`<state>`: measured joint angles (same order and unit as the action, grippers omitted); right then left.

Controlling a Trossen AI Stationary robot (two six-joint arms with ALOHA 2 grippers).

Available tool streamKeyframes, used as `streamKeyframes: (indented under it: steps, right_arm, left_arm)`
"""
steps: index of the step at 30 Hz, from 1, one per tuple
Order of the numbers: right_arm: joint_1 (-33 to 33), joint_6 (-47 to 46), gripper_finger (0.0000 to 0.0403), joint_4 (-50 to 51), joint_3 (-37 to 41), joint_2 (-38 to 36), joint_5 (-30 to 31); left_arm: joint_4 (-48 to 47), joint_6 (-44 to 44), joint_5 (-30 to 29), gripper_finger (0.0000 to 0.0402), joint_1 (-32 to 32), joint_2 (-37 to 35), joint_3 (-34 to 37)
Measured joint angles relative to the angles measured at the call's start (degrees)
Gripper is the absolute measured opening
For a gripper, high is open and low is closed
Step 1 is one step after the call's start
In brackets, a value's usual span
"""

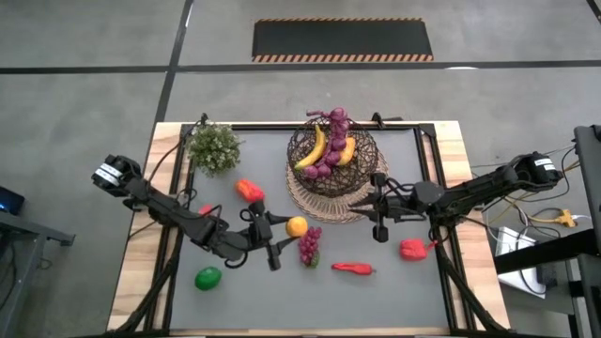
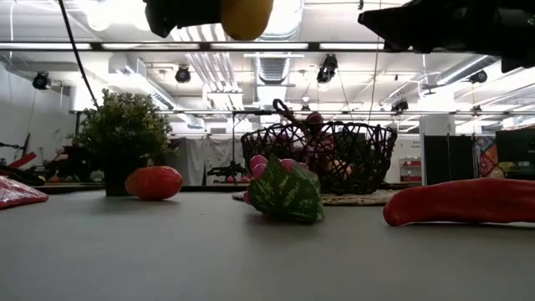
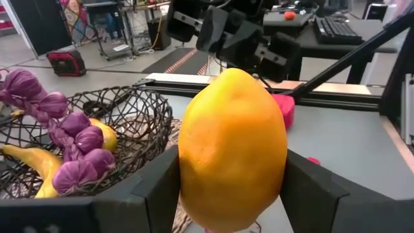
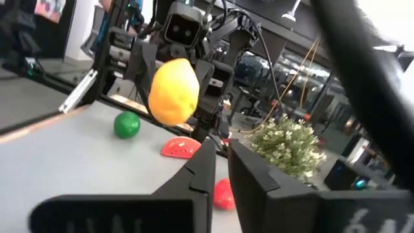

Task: Build produce basket
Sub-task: Put the lemon into the black wire basket

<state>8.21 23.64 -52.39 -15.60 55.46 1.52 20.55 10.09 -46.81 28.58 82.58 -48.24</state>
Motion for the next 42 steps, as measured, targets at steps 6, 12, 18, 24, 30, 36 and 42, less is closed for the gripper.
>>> streamKeyframes:
  steps: [6,12,18,24,30,36,42]
  right_arm:
    - [0.0,-6.24,0.0103,3.18,-2.68,0.41,-0.51]
    - [0.04,-10.58,0.0181,2.41,-6.34,3.56,-3.64]
    - [0.02,-14.35,0.0223,1.34,-11.64,9.96,-3.09]
    - [0.02,-16.27,0.0238,-2.85,-18.5,20.66,-2.97]
    - [0.02,-15.64,0.0239,-2.37,-25.96,28.2,1.4]
    - [0.0,-15.09,0.024,0.16,-29.15,30.93,3.23]
    - [0.0,-15.12,0.0236,1.8,-29.11,30.91,7.33]
  left_arm:
    - [-0.01,-0.17,0.02,0.0203,-2.05,-0.02,0.14]
    - [0.88,-1.7,1.24,0.0203,-5.95,0.01,2.26]
    - [9.34,-2.37,4.76,0.0203,-8.83,0.01,6.48]
    - [12.19,-4.55,5.18,0.0203,-8.79,0.01,7.64]
    - [11.98,-5.39,5.16,0.0203,-8.81,0.01,7.66]
    - [12.61,-6.1,6.23,0.0203,-8.7,0.01,7.66]
    - [13.95,-6.34,8.11,0.0203,-8.71,0.01,7.66]
